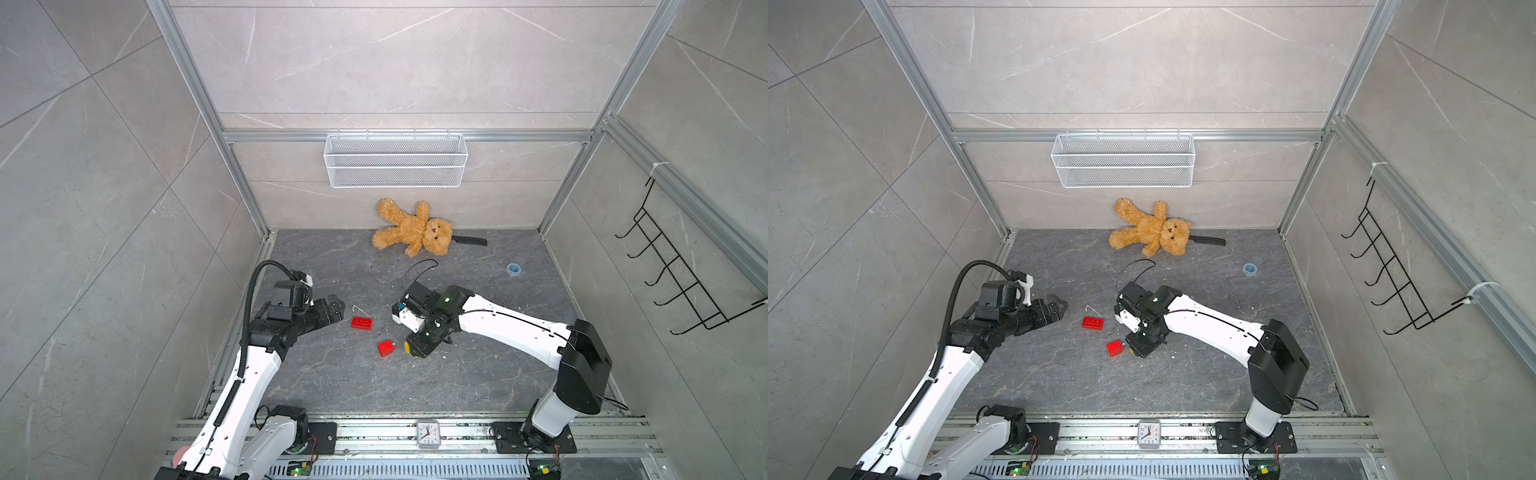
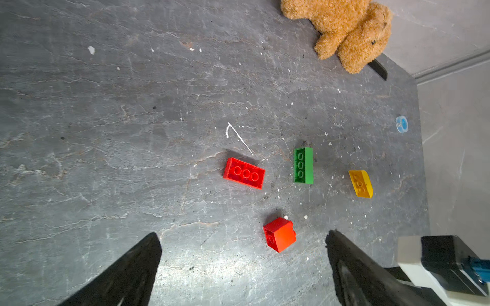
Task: Assemble an ice cream with lego
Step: Pick up the lego brick from the center of the board.
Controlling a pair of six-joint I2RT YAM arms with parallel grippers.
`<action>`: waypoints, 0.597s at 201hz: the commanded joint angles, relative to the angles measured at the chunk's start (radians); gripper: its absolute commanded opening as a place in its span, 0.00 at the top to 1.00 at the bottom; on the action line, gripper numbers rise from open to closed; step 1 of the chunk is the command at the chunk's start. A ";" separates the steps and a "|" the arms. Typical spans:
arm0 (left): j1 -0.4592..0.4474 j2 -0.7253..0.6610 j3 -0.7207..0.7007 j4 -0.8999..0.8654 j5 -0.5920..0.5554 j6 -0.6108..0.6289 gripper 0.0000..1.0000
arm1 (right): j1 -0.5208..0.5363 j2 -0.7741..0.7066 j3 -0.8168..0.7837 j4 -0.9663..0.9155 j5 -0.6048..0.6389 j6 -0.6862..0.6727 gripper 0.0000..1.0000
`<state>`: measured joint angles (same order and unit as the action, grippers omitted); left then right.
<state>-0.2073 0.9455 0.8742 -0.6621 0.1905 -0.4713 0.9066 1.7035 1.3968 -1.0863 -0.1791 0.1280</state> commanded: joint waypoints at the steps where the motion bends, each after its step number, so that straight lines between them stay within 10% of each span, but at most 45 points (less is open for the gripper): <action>1: -0.059 0.017 0.035 -0.018 0.037 0.016 0.01 | -0.002 0.061 0.011 -0.386 -0.047 0.101 0.75; 120: -0.179 0.117 0.075 0.012 0.001 0.050 0.00 | -0.031 0.463 0.199 -0.441 -0.034 -0.006 0.69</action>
<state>-0.3828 1.0561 0.9134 -0.6601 0.2108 -0.4606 0.8982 2.0907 1.5467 -1.4818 -0.2104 0.1795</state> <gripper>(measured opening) 0.995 0.349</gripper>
